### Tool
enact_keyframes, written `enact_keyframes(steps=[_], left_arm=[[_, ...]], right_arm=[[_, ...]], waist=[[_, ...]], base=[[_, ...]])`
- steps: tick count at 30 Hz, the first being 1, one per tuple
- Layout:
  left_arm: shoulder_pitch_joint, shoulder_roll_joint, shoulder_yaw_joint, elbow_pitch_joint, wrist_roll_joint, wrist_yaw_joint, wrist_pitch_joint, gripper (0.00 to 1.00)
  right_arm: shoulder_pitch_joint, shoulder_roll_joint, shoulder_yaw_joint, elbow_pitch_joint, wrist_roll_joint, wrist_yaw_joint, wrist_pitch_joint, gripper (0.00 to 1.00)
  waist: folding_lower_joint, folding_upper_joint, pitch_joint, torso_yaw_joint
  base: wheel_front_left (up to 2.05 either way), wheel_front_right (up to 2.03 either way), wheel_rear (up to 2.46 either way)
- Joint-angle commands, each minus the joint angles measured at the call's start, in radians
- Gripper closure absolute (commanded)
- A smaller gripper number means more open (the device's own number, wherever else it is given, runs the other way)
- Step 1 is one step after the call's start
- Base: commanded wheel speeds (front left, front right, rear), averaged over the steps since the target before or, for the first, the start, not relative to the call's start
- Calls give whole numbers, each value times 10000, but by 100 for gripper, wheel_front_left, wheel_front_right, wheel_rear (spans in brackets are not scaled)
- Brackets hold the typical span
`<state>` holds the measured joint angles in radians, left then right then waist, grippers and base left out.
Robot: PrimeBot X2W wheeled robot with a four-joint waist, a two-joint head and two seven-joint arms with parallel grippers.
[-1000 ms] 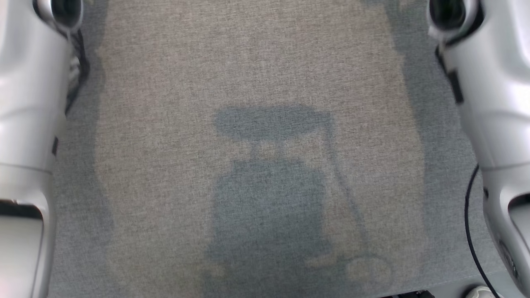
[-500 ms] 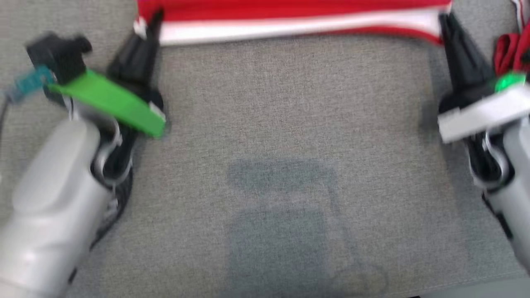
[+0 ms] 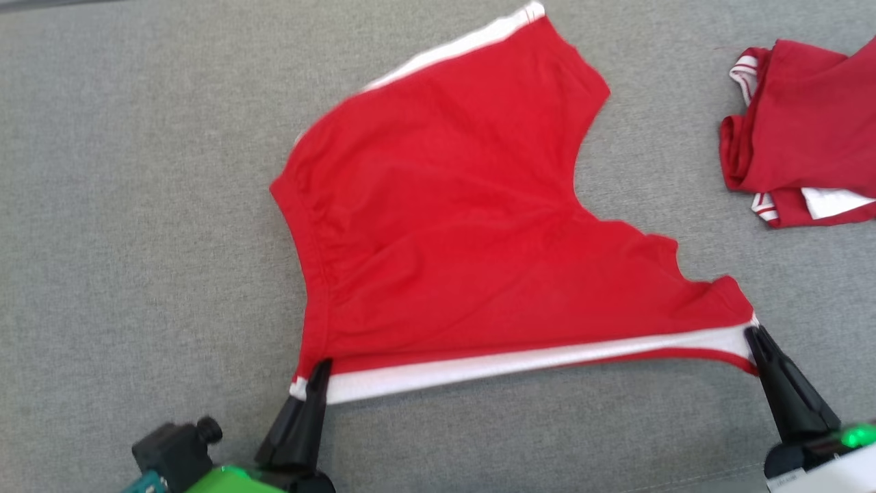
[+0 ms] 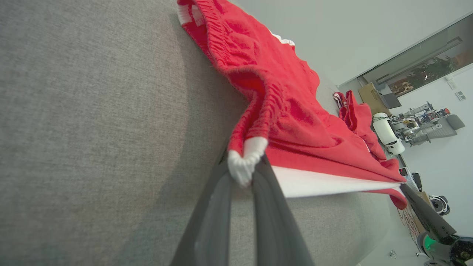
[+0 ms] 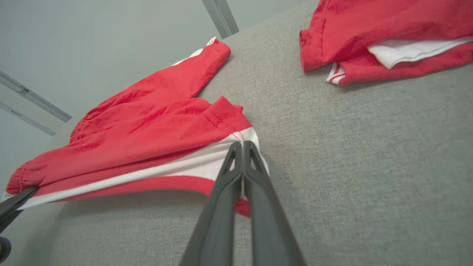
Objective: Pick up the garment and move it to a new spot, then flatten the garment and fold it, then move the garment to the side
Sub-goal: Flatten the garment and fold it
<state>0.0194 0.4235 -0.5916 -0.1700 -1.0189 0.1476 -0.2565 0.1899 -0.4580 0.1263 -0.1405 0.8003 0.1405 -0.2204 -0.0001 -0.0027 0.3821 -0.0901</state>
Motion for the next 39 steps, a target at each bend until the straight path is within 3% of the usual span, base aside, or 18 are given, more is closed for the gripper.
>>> enact_keyframes(steps=[1, 7, 11, 13, 14, 19, 27, 30, 32, 35, 36, 38, 39], left_arm=[[447, 241, 257, -330, -40, 362, -109, 100], [693, 651, 106, -1736, 3, 855, 528, 100], [-378, 1067, 352, -2436, -103, 1321, 1642, 100], [-1987, 1246, 610, -2563, -395, 1621, 2940, 100], [-2876, 1009, 780, -2264, -658, 1759, 3407, 100], [-4612, 431, 1041, -912, -1042, 1988, 4032, 100], [-6391, -543, 741, 1253, -1066, 1878, 4393, 98], [-6734, -892, 561, 1764, -1122, 1770, 4450, 85], [-6939, -1096, 489, 2017, -1110, 1706, 4435, 70], [-7199, -1335, 319, 2299, -1053, 1615, 4488, 63], [-7283, -1412, 258, 2356, -1037, 1590, 4505, 53], [-7450, -1531, 226, 2466, -1027, 1586, 4530, 0], [-7506, -1585, 227, 2526, -1048, 1589, 4531, 0]], right_arm=[[393, 13, -545, -254, 152, -175, 24, 100], [73, 85, -862, -1310, 55, -166, 764, 100], [-1837, -77, -488, -1150, 163, -117, 1696, 100], [-4227, 23, 208, -241, 510, -106, 2526, 100], [-5335, -26, 596, 457, 401, -106, 2818, 100], [-7575, 186, 1649, 2136, 272, -100, 3119, 100], [-9540, 1, 2564, 4245, 160, -99, 2921, 100], [-9962, -84, 2739, 4780, 179, -99, 2792, 100], [-10205, -123, 2888, 5039, 238, -99, 2771, 100], [-10509, -216, 3027, 5386, 226, -99, 2695, 100], [-10602, -236, 3070, 5505, 219, -99, 2692, 100], [-10798, -268, 3140, 5756, 135, -99, 2633, 100], [-10878, -271, 3179, 5872, 117, -99, 2622, 100]], waist=[[1, 27, -312, -162], [1, 27, -67, -248], [1, 27, 445, -179], [1, 27, 1052, 117], [1, 27, 1322, 304], [1, 27, 1732, 726], [1, 27, 1704, 1362], [1, 27, 1668, 1506], [1, 27, 1661, 1562], [1, 27, 1651, 1628], [1, 27, 1650, 1648], [1, 27, 1648, 1664], [1, 27, 1644, 1667]], base=[[0, 0, 0], [0, 0, 0], [0, 0, 0], [0, 0, 0], [0, 0, 0], [0, 0, 0], [0, 0, 0], [0, 0, 0], [0, 0, 0], [0, 0, 0], [0, 0, 0], [0, 0, 0], [0, 0, 0]])
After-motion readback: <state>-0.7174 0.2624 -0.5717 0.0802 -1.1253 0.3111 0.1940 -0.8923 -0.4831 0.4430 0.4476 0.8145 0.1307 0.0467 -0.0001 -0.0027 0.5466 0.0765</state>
